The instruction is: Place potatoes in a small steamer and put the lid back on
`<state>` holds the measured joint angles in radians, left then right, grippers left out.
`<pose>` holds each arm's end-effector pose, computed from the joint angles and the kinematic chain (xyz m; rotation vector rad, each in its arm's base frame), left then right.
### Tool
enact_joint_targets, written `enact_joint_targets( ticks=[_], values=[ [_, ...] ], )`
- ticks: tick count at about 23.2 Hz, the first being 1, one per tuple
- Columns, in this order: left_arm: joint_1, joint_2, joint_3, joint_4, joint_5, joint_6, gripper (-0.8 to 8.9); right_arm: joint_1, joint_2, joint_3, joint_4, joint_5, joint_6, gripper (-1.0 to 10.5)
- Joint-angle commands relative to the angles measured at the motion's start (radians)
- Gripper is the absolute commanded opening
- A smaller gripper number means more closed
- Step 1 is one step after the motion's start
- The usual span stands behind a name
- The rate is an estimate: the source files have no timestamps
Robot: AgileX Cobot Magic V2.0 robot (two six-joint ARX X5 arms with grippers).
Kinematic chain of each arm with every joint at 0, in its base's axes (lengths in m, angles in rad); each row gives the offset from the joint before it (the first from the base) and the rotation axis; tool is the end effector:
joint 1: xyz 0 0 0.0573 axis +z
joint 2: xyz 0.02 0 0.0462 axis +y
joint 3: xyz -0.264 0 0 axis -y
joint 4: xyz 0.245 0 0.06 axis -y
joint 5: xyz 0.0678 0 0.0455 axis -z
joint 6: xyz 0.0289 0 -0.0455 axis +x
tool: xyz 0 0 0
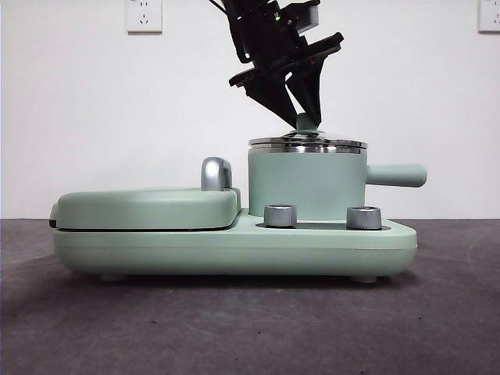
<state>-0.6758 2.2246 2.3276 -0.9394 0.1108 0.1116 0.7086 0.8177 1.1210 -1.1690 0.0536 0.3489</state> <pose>0.3747 -0.3045 0.3263 0.3389 0.7829 -0.7862 0.0906 0.0756 0.3529 -0.0093 0.9068 0.4595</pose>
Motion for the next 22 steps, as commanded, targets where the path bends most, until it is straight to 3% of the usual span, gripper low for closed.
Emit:
enact_joint_targets(
  ticks=[1, 3, 8, 17, 22],
  values=[
    [-0.018, 0.025, 0.034, -0.008, 0.017, 0.000, 3.35, 0.010, 0.004, 0.010, 0.010, 0.000, 0.013, 4.4],
    [-0.015, 0.015, 0.035, -0.006, 0.016, -0.002, 4.13, 0.010, 0.004, 0.010, 0.010, 0.000, 0.013, 4.4],
    [-0.003, -0.067, 0.035, -0.037, 0.016, -0.016, 4.47, 0.010, 0.004, 0.010, 0.021, 0.000, 0.011, 4.4],
    [0.014, -0.386, 0.019, -0.411, 0.013, -0.081, 4.43, 0.009, 0.004, 0.010, 0.034, 0.031, -0.001, 4.4],
    [0.014, -0.651, -0.241, -0.387, 0.013, -0.090, 4.37, 0.009, 0.004, 0.010, 0.076, 0.026, -0.021, 4.4]
  ],
)
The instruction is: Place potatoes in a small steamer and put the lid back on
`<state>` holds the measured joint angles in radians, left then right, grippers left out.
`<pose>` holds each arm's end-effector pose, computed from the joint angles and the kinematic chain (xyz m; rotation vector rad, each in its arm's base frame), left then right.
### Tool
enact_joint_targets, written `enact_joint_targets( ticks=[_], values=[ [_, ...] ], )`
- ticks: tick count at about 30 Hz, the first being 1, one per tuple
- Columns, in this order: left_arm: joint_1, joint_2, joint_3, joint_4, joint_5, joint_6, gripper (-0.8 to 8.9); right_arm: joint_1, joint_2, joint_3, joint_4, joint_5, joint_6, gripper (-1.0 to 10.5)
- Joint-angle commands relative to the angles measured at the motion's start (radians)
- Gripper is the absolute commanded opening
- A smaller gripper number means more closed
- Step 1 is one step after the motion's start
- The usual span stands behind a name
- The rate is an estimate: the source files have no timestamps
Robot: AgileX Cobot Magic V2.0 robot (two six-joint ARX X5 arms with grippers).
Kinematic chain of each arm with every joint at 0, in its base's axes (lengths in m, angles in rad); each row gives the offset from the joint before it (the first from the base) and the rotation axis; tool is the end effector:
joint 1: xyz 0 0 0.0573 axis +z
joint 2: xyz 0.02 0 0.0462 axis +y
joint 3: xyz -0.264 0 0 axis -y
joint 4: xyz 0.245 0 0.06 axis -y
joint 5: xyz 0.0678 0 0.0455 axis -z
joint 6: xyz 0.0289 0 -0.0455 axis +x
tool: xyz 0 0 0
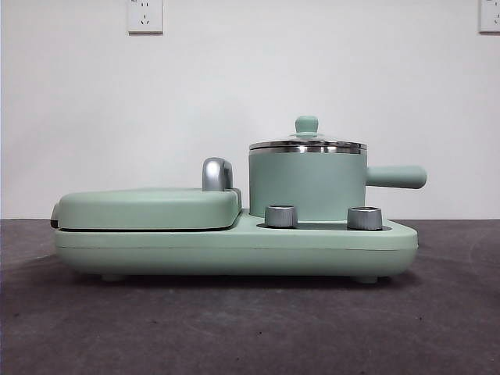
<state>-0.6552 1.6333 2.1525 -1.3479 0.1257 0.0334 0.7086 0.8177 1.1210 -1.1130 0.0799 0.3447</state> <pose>0.2235 -0.1763 0.4695 0.2521 0.8077 -0.7489 0.0941 0.0776 0.3566 0.0018 0.8461 0.4524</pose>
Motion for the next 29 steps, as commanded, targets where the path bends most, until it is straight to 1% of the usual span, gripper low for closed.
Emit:
enact_joint_targets(
  ticks=[1, 7, 11, 14, 18, 22, 23, 24, 25, 26, 27, 28, 29],
  values=[
    [-0.006, -0.102, -0.116, 0.038, -0.002, -0.016, 4.37, 0.009, 0.004, 0.010, 0.023, 0.000, -0.022, 4.4],
    [-0.006, -0.414, -0.525, 0.171, -0.005, -0.069, 4.36, 0.009, 0.004, 0.010, 0.028, 0.000, -0.066, 4.4],
    [-0.006, -0.637, -0.813, 0.306, -0.053, -0.147, 4.36, 0.009, 0.004, 0.010, 0.027, 0.000, -0.077, 4.4],
    [-0.006, -0.783, -0.981, 0.420, -0.082, -0.181, 4.36, 0.009, 0.004, 0.010, 0.028, 0.000, -0.091, 4.4],
    [-0.006, -0.911, -1.116, 0.483, -0.101, -0.235, 4.36, 0.009, 0.004, 0.010, 0.029, 0.004, -0.092, 4.4],
    [-0.006, -0.956, -1.144, 0.480, -0.122, -0.237, 4.33, 0.009, 0.005, 0.010, 0.029, 0.004, -0.093, 4.4],
    [-0.006, -0.959, -1.144, 0.483, -0.122, -0.237, 3.98, 0.009, 0.005, 0.010, 0.029, 0.004, -0.093, 4.3],
    [-0.006, -0.962, -1.144, 0.483, -0.123, -0.237, 3.11, 0.009, 0.005, 0.010, 0.029, 0.004, -0.093, 4.1],
    [-0.006, -0.963, -1.144, 0.482, -0.122, -0.236, 1.60, 0.009, 0.005, 0.010, 0.027, 0.003, -0.093, 3.3],
    [-0.006, -0.963, -1.144, 0.481, -0.122, -0.233, -0.18, 0.009, 0.005, 0.010, 0.026, 0.000, -0.094, 1.0],
    [-0.006, -0.962, -1.144, 0.482, -0.122, -0.233, 0.23, 0.009, 0.005, 0.010, 0.028, 0.000, -0.096, -0.3],
    [-0.006, -0.962, -1.144, 0.482, -0.123, -0.233, 0.03, 0.009, 0.005, 0.010, 0.030, 0.004, -0.095, 0.3],
    [-0.006, -0.959, -1.144, 0.481, -0.122, -0.239, 0.05, 0.009, 0.005, 0.010, 0.031, 0.003, -0.095, 0.2]
  ],
)
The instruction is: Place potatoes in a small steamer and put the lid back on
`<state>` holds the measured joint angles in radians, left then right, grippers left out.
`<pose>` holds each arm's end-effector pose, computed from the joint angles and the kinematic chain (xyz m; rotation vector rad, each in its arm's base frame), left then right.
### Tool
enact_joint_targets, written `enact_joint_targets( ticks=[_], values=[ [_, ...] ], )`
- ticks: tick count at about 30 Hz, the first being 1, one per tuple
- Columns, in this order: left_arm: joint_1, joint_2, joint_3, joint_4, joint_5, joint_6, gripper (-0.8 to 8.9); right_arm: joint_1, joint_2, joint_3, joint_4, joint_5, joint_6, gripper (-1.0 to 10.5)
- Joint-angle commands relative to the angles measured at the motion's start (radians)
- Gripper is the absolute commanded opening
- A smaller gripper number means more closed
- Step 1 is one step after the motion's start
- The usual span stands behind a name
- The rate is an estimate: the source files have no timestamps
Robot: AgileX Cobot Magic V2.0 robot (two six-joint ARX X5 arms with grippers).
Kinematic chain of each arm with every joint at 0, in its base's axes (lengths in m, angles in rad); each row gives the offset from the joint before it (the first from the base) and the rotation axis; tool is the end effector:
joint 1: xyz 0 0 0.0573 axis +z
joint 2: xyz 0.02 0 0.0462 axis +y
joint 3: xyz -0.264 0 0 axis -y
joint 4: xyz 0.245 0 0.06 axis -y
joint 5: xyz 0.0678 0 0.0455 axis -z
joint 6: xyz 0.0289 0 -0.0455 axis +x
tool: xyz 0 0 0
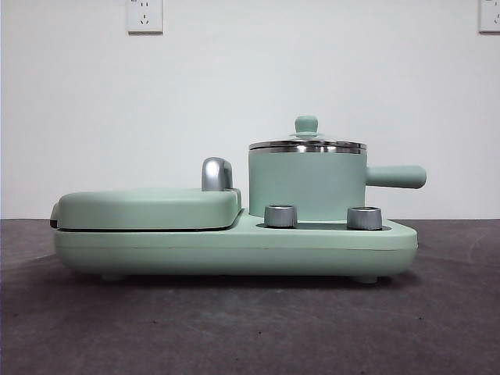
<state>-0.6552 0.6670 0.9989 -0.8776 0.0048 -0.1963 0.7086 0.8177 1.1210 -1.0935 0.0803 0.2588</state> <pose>0.0850 -0.0655 0.3532 -0.0074 0.5861 -0.5878 0.0951 0.0785 0.3579 -0.0694 0.8083 0.4922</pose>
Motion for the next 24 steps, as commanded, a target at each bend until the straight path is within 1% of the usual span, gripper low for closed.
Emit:
enact_joint_targets(
  ticks=[1, 5, 11, 14, 15, 16, 17, 18, 19, 24],
  values=[
    [-0.006, 0.008, 0.010, 0.019, -0.001, -0.024, 0.05, 0.010, 0.005, 0.010, 0.010, 0.001, -0.010, 0.2],
    [-0.006, 0.016, 0.010, 0.056, -0.001, -0.029, 0.05, 0.009, 0.002, 0.011, 0.009, 0.000, -0.010, 0.2],
    [-0.006, 0.011, 0.010, 0.058, -0.001, -0.029, 0.05, 0.009, 0.003, 0.011, 0.009, 0.000, -0.009, 0.2],
    [0.003, -0.016, -0.039, 0.132, -0.005, -0.029, 0.05, 0.009, 0.003, 0.011, 0.009, 0.000, -0.009, 0.2],
    [0.020, -0.031, -0.079, 0.196, -0.005, -0.027, 0.05, 0.009, 0.003, 0.011, 0.009, 0.000, -0.009, 0.2],
    [0.042, -0.061, -0.130, 0.252, 0.009, -0.003, 0.05, 0.009, 0.003, 0.011, 0.009, 0.000, -0.009, 0.2],
    [0.065, -0.092, -0.184, 0.307, 0.029, 0.033, 0.05, 0.009, 0.003, 0.011, 0.009, 0.000, -0.009, 0.2],
    [0.099, -0.130, -0.258, 0.392, 0.042, 0.110, 0.05, 0.009, 0.003, 0.011, 0.009, 0.000, -0.009, 0.2],
    [0.140, -0.174, -0.336, 0.467, 0.055, 0.130, 0.05, 0.009, 0.002, 0.011, 0.009, 0.000, -0.009, 0.2],
    [0.376, -0.394, -0.713, 0.696, 0.042, 0.154, 0.05, 0.009, 0.002, 0.011, 0.009, 0.000, -0.009, 0.2]
  ],
)
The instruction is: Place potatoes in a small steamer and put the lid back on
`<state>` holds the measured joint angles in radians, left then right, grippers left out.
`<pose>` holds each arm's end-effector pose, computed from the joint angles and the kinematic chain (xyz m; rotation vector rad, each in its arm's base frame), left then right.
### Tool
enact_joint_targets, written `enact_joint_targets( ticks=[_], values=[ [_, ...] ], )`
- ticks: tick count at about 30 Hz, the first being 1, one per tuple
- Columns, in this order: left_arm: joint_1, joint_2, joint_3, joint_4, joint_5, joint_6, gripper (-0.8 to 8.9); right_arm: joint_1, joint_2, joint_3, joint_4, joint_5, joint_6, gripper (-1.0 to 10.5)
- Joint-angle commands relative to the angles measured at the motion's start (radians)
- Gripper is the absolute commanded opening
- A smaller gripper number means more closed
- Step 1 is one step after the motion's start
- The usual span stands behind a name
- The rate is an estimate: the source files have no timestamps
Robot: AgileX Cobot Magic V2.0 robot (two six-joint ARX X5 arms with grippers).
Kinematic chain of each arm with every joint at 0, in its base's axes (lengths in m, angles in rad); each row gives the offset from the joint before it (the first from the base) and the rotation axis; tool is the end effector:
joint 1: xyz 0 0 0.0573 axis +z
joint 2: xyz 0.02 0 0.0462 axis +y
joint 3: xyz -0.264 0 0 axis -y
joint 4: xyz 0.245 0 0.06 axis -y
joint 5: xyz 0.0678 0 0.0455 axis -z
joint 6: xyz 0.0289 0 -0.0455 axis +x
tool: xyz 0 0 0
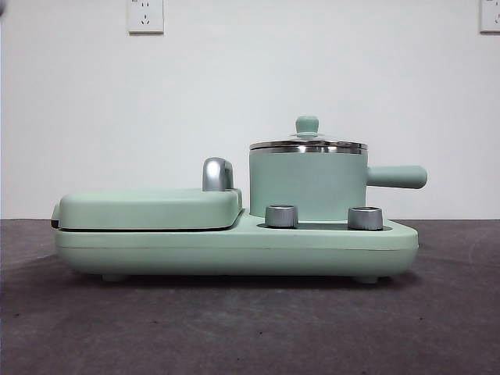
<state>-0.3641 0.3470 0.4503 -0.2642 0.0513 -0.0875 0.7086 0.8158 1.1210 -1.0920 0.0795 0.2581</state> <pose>0.0973 -0.0387 0.2627 -0.0608 0.1781 -0.4072 0.0948 0.0783 0.3582 -0.0684 0.8053 0.4939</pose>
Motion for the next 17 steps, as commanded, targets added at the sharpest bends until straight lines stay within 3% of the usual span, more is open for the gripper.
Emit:
enact_joint_targets(
  ticks=[1, 8, 17],
  values=[
    [0.129, -0.117, -0.230, 0.124, -0.004, 0.041, 0.05, 0.009, 0.005, 0.011, 0.008, 0.000, -0.008, 0.2],
    [0.274, -0.341, -0.435, 0.172, -0.012, 0.034, 0.05, 0.009, 0.004, 0.011, 0.007, 0.000, -0.008, 0.2],
    [0.298, -0.340, -0.438, 0.103, -0.063, 0.027, 0.05, 0.009, 0.005, 0.011, 0.008, 0.000, -0.008, 0.2]
  ],
)
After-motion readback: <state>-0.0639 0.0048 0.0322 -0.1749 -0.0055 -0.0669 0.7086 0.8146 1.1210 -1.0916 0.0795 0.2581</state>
